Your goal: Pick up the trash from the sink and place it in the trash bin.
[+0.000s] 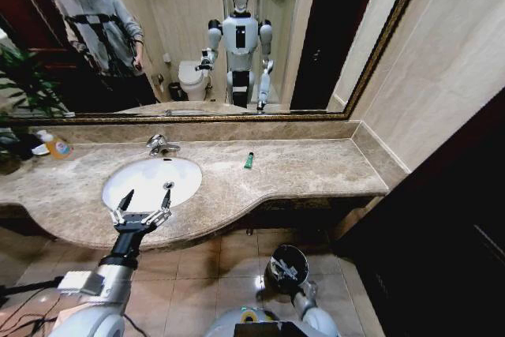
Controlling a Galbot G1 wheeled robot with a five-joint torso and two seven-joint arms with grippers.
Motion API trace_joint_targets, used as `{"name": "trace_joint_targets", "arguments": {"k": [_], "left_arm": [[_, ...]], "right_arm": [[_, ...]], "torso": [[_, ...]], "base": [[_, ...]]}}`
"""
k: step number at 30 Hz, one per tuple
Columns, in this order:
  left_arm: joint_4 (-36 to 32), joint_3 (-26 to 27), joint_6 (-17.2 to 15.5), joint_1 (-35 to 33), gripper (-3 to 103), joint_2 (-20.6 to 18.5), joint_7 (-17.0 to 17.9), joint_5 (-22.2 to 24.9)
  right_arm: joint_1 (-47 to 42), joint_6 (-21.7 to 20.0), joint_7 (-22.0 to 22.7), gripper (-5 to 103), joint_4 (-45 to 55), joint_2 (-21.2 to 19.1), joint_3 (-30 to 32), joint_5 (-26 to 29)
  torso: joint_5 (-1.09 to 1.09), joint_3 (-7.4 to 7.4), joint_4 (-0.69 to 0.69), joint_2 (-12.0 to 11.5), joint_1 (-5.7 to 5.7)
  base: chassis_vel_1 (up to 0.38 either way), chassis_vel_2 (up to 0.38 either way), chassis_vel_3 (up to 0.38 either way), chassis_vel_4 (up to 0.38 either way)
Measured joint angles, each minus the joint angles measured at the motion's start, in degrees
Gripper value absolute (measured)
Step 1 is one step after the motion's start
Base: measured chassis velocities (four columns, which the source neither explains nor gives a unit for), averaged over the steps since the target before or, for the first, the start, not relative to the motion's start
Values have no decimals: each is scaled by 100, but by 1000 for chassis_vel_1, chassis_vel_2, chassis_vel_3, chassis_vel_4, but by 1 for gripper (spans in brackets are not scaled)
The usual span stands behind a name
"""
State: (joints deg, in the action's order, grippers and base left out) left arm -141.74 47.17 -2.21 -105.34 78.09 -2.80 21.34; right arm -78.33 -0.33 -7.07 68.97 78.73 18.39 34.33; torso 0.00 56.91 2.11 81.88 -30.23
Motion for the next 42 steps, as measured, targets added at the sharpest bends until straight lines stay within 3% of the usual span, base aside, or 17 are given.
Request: {"name": "trace_joint_targets", "arguments": {"k": [8, 16, 17, 18, 20, 23, 26, 27, 29, 30, 32, 33, 37, 39, 41, 42], "left_arm": [[0, 0, 0, 0, 100, 0, 0, 0], [0, 0, 0, 0, 100, 0, 0, 0], [0, 0, 0, 0, 100, 0, 0, 0], [0, 0, 0, 0, 100, 0, 0, 0], [0, 0, 0, 0, 100, 0, 0, 0], [0, 0, 0, 0, 100, 0, 0, 0], [0, 0, 0, 0, 100, 0, 0, 0], [0, 0, 0, 0, 100, 0, 0, 0], [0, 0, 0, 0, 100, -1, 0, 0], [0, 0, 0, 0, 100, 0, 0, 0], [0, 0, 0, 0, 100, 0, 0, 0], [0, 0, 0, 0, 100, 0, 0, 0], [0, 0, 0, 0, 100, 0, 0, 0], [0, 0, 0, 0, 100, 0, 0, 0], [0, 0, 0, 0, 100, 0, 0, 0], [0, 0, 0, 0, 100, 0, 0, 0]], "right_arm": [[783, 123, -383, 0, -1171, 8, 73, 274], [1320, 245, -431, -3, -1842, 66, 169, 193], [1381, 255, -390, 1, -1914, 66, 181, 184], [1444, 273, -361, 12, -1989, 59, 187, 179], [1459, 287, -357, 12, -2009, 54, 189, 176], [1443, 317, -353, 28, -2021, 28, 191, 171], [1401, 337, -352, 33, -2008, 14, 196, 167], [1369, 352, -349, 44, -1989, 3, 202, 164], [1345, 357, -343, 44, -1970, -2, 207, 162], [1299, 367, -339, 55, -1933, -9, 212, 155], [1265, 375, -338, 55, -1908, -12, 217, 151], [1211, 385, -336, 66, -1866, -16, 225, 146], [1065, 427, -309, 77, -1695, -21, 252, 145], [885, 530, -133, 88, -1475, -16, 281, 140], [815, 616, -18, 88, -1401, -1, 298, 114], [699, 850, 229, 97, -1278, 24, 320, -27]], "torso": [[0, 0, 0, 0, 0], [1, 0, 0, 0, 0], [0, 0, 0, 0, 0], [0, 0, 0, 0, 0], [0, 0, 0, 0, 0], [1, -1, 0, 0, 0], [1, 0, 0, 0, 0], [1, 0, 0, 0, 0], [0, -1, 0, 0, 1], [1, -1, 0, 0, 1], [0, -1, 0, 0, 1], [1, -1, 0, 0, 1], [1, -1, 0, 0, 1], [0, -1, 0, 0, 1], [0, -1, -1, 0, 1], [1, -1, 0, 0, 1]], "base": [[0, 0, 0, 0], [0, 0, 0, 0], [0, 0, 0, 0], [0, 0, 0, 0], [0, 0, 0, 0], [0, 0, 0, 0], [0, 0, 0, 0], [0, 0, 0, 0], [0, 0, 0, 0], [0, 0, 0, 0], [0, 0, 0, 0], [0, 0, 0, 0], [0, 0, 0, 0], [0, 0, 0, 0], [0, 0, 0, 0], [0, 0, 0, 0]]}}
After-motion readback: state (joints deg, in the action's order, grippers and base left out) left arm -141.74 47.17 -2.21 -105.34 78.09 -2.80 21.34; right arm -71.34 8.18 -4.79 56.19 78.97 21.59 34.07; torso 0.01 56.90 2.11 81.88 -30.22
